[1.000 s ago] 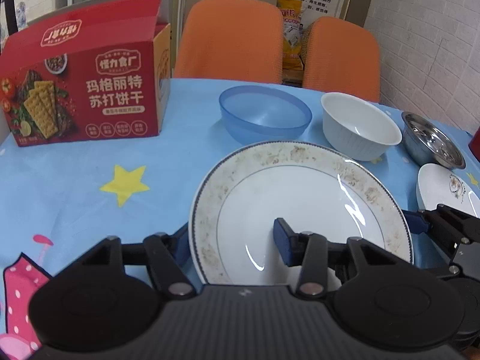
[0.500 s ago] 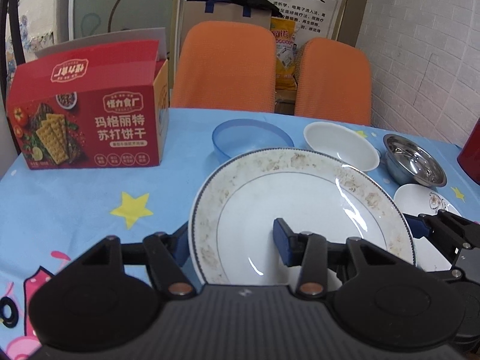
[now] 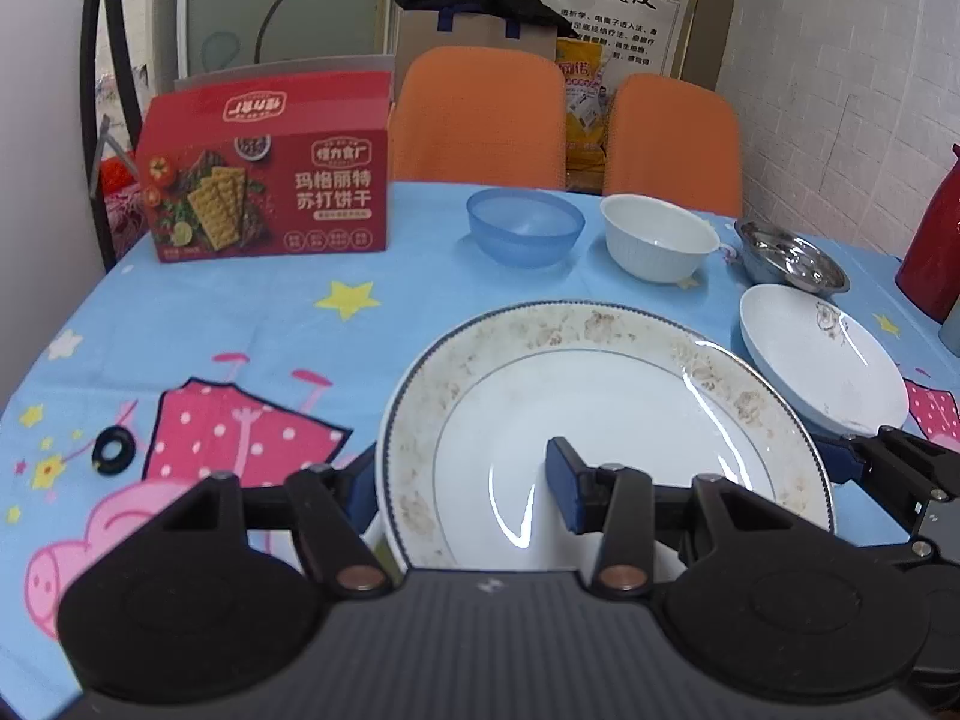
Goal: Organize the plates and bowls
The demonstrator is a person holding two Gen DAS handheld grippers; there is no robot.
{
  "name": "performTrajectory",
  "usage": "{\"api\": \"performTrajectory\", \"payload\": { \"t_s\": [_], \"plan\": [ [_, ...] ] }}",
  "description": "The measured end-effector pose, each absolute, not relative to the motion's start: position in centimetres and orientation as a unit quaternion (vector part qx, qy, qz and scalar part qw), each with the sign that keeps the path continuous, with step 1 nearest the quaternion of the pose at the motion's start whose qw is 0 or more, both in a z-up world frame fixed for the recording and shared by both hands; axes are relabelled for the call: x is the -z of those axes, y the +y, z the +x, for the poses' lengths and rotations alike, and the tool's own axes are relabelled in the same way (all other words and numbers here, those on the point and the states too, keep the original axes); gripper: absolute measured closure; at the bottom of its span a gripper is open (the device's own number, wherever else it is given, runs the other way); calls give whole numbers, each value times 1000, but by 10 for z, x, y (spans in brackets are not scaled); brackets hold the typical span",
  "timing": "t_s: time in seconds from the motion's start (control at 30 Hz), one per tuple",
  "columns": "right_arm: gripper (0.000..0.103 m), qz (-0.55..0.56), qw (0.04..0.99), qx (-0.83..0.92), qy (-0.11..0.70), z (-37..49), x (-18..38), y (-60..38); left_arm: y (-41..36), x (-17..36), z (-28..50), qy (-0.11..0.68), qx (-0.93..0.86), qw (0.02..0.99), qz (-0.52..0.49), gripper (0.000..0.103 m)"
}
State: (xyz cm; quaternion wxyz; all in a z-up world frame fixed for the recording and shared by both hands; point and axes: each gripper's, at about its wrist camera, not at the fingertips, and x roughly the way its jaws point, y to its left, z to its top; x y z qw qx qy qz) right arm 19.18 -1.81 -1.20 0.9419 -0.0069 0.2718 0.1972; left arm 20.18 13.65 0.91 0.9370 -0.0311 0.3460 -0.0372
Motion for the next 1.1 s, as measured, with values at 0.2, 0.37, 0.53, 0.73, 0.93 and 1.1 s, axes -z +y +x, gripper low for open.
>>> {"api": "performTrajectory", "payload": {
  "t_s": [0.2,0.37,0.53,0.73,0.93,1.1],
  "plan": [
    [0,-7,938,-201,283,164,22,-10,143,2,177,349,26,936,-38,59],
    [0,-9,937,-196,287,159,30,-9,145,13,172,362,35,930,-54,59],
    [0,-28,939,-194,283,157,33,-6,150,17,171,363,40,928,-69,57],
    [0,-40,932,-211,291,156,31,-10,158,15,167,360,43,927,-95,45],
    [0,-15,947,-186,262,145,18,-31,151,-14,150,303,30,950,-71,23],
    [0,-11,958,-176,226,135,-2,-41,136,-24,153,294,38,952,-74,23]
  ]
}}
